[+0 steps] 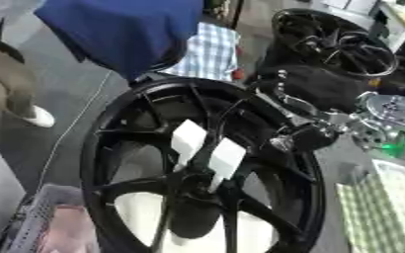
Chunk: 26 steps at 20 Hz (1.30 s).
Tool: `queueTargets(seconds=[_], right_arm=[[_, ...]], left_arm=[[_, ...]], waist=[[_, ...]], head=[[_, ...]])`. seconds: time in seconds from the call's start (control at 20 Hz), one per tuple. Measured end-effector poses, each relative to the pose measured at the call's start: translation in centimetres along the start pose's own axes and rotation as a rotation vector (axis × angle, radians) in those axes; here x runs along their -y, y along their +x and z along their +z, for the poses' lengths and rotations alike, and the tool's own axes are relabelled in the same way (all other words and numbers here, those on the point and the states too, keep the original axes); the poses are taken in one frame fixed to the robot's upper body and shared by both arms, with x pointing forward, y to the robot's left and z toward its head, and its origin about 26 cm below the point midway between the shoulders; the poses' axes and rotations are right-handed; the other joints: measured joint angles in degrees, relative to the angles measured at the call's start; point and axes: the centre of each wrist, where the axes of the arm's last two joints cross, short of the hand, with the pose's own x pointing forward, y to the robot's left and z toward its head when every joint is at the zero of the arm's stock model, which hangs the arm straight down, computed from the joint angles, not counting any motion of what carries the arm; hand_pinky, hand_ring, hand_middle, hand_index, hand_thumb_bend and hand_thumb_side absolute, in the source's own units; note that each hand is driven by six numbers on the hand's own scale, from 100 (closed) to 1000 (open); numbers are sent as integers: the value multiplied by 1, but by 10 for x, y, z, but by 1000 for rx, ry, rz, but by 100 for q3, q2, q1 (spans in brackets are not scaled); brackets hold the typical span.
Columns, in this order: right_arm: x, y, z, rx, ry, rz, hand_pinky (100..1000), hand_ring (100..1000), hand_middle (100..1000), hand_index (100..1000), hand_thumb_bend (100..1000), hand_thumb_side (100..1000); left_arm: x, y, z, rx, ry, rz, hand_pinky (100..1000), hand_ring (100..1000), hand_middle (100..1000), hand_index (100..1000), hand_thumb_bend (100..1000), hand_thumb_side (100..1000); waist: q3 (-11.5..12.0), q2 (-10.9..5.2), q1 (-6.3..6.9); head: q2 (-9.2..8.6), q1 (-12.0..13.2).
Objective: Pull the pin out of the wheel hub.
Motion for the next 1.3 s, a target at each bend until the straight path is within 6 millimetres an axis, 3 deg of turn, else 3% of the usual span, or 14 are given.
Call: queueTargets(seconds=[0.45,1.3], right_arm=[[-1,13,-13,37,3,-80,869,837,815,843,309,100],[-2,21,-20,64,79,-153,870,841,815,846,282,100]], left_arm=[[1,-1,0,-3,6,20,828,702,633,817,100,665],[0,-2,3,-23,25,34,828,705,628,815,100,667]], waist=[[-2,-110,78],[-59,-311,99]], head=[[252,-52],[690,19]])
